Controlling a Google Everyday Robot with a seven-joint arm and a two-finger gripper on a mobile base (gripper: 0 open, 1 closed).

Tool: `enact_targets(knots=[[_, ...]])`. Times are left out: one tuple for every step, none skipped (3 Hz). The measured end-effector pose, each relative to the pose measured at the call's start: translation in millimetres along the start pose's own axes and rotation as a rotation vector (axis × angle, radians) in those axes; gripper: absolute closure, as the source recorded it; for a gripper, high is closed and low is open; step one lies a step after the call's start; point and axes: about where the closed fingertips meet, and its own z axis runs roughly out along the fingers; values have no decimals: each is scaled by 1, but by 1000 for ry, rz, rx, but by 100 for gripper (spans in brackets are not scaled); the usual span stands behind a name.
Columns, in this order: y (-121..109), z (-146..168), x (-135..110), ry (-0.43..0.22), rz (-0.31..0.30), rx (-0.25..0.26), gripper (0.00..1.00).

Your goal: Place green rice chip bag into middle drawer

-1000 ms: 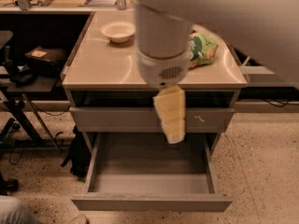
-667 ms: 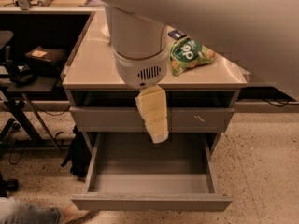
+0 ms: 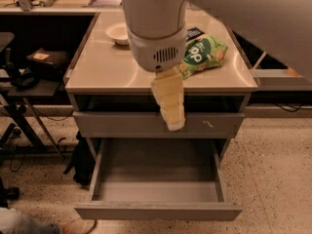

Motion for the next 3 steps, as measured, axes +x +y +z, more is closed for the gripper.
enact_targets(knots=[[-55, -28, 61, 67, 61, 106, 0], [-101, -60, 134, 134, 159, 210, 0], [-122, -86, 199, 149, 285, 279, 0]])
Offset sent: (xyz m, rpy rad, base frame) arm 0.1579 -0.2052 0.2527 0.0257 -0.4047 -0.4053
